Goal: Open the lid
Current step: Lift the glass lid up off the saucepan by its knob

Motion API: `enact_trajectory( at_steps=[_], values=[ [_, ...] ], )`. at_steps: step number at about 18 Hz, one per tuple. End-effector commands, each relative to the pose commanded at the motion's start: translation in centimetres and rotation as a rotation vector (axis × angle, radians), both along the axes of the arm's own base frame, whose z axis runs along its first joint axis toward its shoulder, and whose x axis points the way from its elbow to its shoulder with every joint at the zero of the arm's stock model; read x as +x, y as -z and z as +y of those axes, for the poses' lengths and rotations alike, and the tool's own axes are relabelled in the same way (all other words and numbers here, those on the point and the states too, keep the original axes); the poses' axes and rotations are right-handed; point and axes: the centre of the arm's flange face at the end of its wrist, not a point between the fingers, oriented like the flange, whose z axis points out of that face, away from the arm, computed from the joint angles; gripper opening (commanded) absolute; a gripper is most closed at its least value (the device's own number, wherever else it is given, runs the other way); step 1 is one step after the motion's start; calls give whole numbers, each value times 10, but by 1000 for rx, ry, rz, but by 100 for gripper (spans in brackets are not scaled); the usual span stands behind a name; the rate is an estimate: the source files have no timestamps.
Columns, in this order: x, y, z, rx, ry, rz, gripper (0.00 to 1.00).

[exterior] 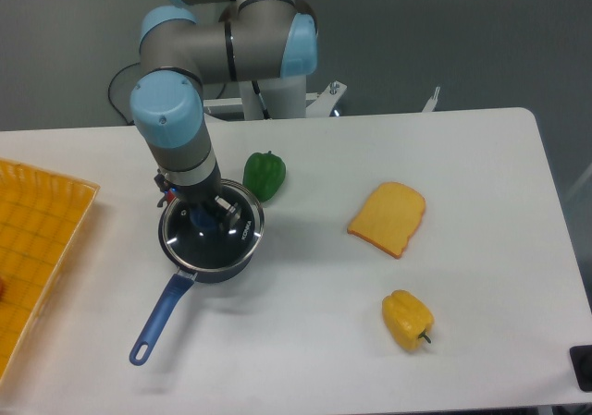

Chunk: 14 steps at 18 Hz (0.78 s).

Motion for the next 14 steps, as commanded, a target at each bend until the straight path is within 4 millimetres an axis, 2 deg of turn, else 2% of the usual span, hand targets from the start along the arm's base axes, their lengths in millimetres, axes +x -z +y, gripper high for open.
enact_trajectory(
  at_steps=[5,7,10,14],
  values=[
    [-37,-13,-11,36,95,-1,51],
    [-50,-12,-17,28,137,4,51],
    [-59,-15,-26,22,189,-1,51],
    [-74,-14,-34,19,167,-4,51]
  ],
)
